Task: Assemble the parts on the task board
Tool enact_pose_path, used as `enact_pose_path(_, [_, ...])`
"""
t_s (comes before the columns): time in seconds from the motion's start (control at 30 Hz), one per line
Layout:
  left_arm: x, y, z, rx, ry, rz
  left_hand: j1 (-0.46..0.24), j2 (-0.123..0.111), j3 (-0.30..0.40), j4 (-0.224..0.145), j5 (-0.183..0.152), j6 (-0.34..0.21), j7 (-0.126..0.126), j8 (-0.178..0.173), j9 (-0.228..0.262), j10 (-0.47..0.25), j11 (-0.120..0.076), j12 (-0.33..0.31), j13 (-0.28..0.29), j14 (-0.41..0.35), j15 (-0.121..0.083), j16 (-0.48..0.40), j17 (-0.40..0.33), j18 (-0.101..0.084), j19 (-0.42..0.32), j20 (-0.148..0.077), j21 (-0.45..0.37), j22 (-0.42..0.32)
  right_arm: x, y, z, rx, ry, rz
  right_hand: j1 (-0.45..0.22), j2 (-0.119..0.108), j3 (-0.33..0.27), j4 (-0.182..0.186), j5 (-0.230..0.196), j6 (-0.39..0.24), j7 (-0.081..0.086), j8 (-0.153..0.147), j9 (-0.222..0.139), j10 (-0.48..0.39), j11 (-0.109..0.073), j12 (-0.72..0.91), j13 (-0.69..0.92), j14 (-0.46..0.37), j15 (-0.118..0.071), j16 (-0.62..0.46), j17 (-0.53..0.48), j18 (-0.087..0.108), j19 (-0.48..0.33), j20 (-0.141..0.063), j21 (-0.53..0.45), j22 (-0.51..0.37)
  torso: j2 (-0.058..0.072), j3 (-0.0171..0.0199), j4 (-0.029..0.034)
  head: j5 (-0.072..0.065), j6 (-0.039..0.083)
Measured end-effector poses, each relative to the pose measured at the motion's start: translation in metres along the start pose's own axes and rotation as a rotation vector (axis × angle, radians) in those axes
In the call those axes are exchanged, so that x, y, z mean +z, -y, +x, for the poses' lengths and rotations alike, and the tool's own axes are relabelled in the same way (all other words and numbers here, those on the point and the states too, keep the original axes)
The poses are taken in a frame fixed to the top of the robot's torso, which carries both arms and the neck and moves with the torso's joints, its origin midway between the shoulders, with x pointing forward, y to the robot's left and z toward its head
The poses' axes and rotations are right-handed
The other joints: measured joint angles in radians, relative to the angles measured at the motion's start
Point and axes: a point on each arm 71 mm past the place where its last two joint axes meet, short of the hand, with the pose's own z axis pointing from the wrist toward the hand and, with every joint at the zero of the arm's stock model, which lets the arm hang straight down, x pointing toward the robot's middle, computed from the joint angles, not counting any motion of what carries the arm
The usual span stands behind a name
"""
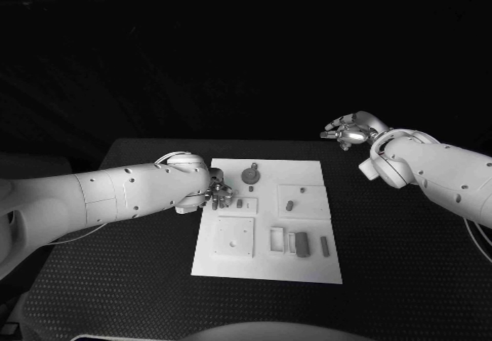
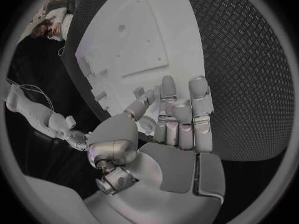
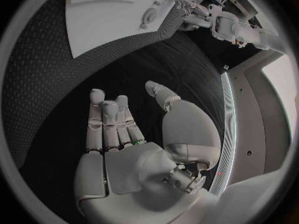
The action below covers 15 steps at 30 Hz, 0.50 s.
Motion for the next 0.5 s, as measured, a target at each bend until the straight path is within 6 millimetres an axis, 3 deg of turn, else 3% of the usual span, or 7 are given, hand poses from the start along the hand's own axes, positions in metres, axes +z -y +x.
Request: enact_pose_path(0.5, [0.0021,-0.0004,-0.0001,-0.045,-0.040,-0.022,-0.028,0.007,0.011,0.000,0.017,0.005,-0.001,0.004,0.014,0.006,-0.003,0.011,0.006,0.004,-0.003,0.008,0.000,0.000,0.000,0.000,0.017,0.000,0.0001,-0.0007,0.0006,0.000,-0.001,-0.001,0.000,0.000,0.000,0.000,0.000,0.001,-0.001,0.000,0.000,0.000,0.000,0.000,-0.001,0.000,0.000,0.000,-0.001,0.000,0.000,0.000,0.000,0.000,0.000,0.0005,-0.0004,0.000,-0.005])
